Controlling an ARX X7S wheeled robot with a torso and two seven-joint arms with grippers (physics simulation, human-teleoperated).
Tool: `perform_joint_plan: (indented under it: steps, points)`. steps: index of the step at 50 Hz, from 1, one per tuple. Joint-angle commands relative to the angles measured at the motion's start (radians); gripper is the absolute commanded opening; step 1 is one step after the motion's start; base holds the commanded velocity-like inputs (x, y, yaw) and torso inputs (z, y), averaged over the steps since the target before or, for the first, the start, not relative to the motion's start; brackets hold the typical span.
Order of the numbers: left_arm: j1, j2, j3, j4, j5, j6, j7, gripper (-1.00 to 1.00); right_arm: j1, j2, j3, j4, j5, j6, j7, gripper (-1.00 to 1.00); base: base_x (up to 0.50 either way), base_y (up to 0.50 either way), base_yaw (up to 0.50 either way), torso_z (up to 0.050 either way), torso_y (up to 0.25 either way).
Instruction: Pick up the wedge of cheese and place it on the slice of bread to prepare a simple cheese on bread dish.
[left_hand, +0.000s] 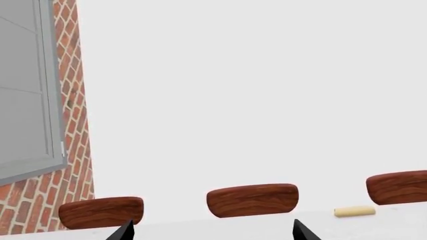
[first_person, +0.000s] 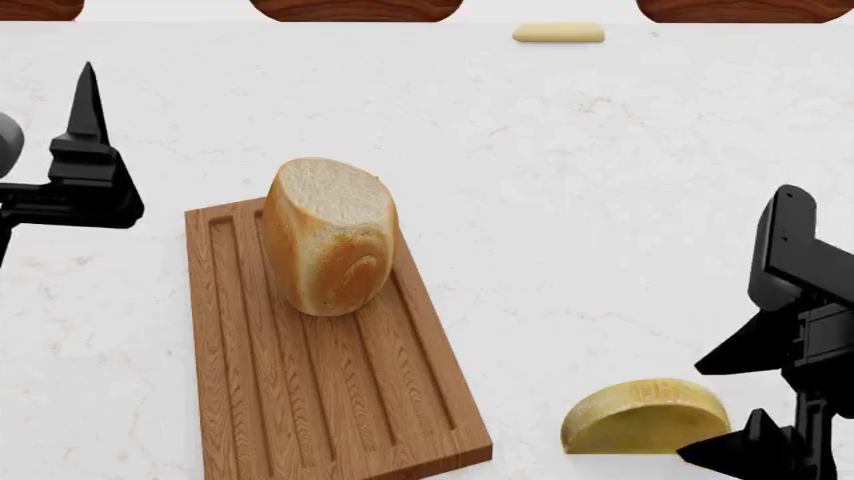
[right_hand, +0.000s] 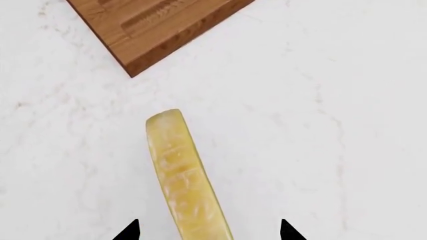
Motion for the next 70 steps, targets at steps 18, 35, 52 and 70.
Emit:
perform_joint_plan:
  steps: [18, 35, 52, 70]
  points:
    - [0.0, -0.005, 0.003, 0.0, -0.007, 0.008, -0.004, 1.0, -0.015, -0.002, -0.122, 0.001, 0.088, 0.033, -0.004, 1.0, 0.0, 0.0, 0.0, 0.0, 0.0]
    - [0.001, -0.009, 0.007, 0.002, -0.008, 0.018, -0.004, 1.0, -0.006, 0.005, -0.153, 0.0, 0.116, 0.051, 0.008, -1.0, 0.0, 0.0, 0.0, 0.0, 0.0]
    - [0.001, -0.011, 0.009, -0.001, -0.012, 0.023, -0.007, 1.0, 0.083, 0.105, -0.165, -0.271, 0.182, 0.19, 0.016, -1.0, 0.0, 0.0, 0.0, 0.0, 0.0]
    - [0.024, 0.274, -0.167, 0.014, 0.469, -0.095, 0.401, 1.0, 0.09, 0.118, -0.12, -0.334, 0.162, 0.23, -0.001, -1.0, 0.0, 0.0, 0.0, 0.0, 0.0]
